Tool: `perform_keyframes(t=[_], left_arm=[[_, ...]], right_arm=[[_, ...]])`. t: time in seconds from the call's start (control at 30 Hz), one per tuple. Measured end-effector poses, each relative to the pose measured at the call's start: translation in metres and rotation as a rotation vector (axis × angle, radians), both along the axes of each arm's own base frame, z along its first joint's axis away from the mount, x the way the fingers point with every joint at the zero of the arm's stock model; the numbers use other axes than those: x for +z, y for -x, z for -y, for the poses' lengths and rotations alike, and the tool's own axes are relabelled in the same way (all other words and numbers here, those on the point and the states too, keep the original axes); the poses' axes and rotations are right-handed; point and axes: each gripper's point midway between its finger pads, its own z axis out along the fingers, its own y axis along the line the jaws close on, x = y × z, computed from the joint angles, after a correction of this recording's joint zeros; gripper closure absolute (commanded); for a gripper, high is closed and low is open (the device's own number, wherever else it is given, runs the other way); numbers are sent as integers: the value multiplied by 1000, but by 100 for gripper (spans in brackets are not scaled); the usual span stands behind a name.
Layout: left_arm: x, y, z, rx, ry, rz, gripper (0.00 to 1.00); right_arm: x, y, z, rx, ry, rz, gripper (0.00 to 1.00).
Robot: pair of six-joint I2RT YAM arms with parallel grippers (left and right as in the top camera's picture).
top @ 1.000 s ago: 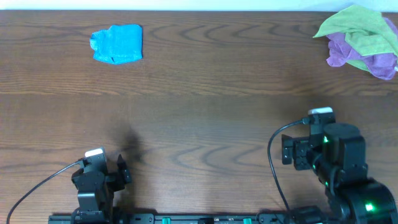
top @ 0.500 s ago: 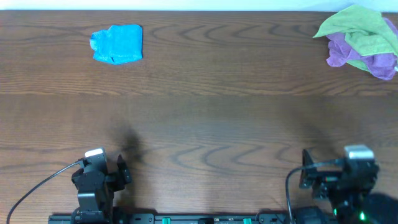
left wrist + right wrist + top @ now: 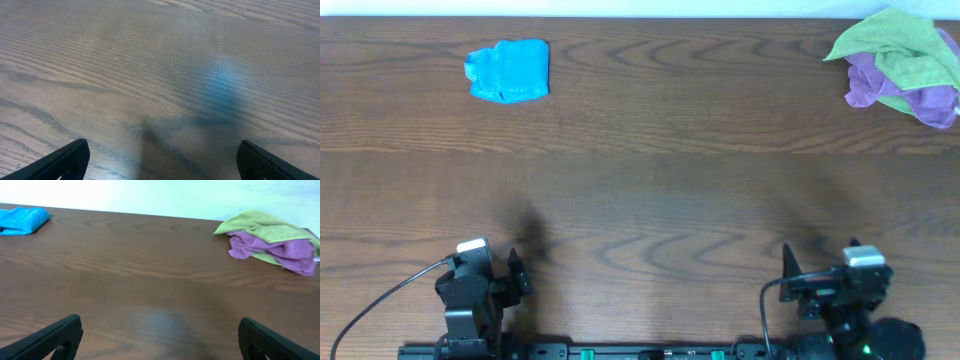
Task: Fold the cloth
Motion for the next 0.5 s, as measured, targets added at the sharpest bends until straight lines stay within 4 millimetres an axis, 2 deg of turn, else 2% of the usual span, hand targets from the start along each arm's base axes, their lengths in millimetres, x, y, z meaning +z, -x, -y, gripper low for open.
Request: perform_keyframes(t=[0.3, 0.5], left_arm=[[0, 0, 0, 0, 0, 0, 5], [0, 0, 0, 1, 0, 0, 5]], right_arm=[[-39, -22, -6, 18, -1, -39, 1], [-61, -29, -7, 19, 2, -69, 1]])
